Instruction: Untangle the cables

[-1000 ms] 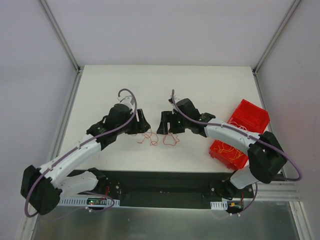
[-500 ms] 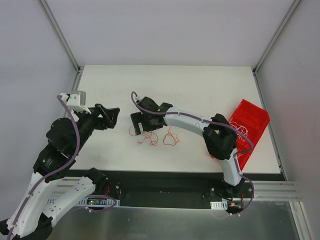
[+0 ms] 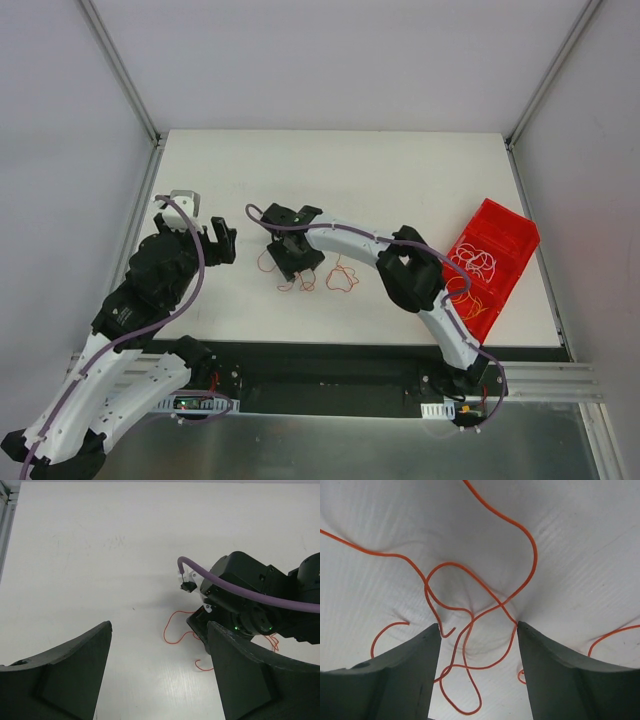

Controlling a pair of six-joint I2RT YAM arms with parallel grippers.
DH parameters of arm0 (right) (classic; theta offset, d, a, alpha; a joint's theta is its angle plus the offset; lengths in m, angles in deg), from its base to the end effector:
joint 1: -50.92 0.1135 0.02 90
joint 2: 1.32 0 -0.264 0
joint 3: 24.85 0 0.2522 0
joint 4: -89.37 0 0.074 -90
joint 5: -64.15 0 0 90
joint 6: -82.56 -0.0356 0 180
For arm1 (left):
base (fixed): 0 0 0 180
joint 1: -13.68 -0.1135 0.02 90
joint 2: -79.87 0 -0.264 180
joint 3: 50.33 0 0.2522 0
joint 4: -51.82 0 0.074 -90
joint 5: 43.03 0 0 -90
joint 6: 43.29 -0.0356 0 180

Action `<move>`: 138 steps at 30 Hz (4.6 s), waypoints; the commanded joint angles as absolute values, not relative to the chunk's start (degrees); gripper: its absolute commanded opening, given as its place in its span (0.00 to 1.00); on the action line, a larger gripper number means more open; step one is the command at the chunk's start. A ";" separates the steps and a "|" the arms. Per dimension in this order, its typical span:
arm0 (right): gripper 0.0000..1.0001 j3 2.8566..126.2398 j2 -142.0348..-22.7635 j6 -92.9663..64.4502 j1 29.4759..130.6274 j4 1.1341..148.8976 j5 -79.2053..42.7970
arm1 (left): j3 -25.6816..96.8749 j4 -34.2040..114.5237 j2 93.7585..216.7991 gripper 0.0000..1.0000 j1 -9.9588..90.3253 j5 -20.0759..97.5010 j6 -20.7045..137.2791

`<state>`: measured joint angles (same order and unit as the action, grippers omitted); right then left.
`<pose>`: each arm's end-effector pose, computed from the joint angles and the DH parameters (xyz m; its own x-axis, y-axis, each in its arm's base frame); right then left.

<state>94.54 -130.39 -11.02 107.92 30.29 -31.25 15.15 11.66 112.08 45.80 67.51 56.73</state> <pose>0.2613 0.3962 0.1740 -0.5576 -0.7445 -0.3670 -0.7831 0.6185 -0.0649 0.1032 -0.0501 0.3797 -0.1354 -0.1074 -0.9850 0.1821 0.9745 -0.1313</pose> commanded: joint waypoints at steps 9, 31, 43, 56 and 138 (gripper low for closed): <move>0.04 101.07 -132.19 -10.17 108.14 25.51 -31.82 | 10.80 16.44 112.75 0.76 42.07 64.55 54.44; 0.01 64.25 -74.04 -10.96 94.80 38.87 -42.72 | 10.10 16.87 112.13 0.75 41.46 63.50 54.62; 0.01 78.35 -52.90 -5.88 64.30 30.63 -44.99 | 10.19 16.96 110.64 0.76 41.37 61.39 55.14; 0.01 113.54 -69.34 4.85 60.95 23.66 -59.57 | 9.92 16.96 108.97 0.76 41.37 60.77 55.23; 0.01 88.95 -69.96 -16.06 31.94 40.63 -29.89 | 9.57 17.14 111.34 0.77 40.23 60.16 55.15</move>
<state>93.53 -72.01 -16.44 32.36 36.45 -29.57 9.80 15.07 111.97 40.95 60.84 55.07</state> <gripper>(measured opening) 0.012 0.772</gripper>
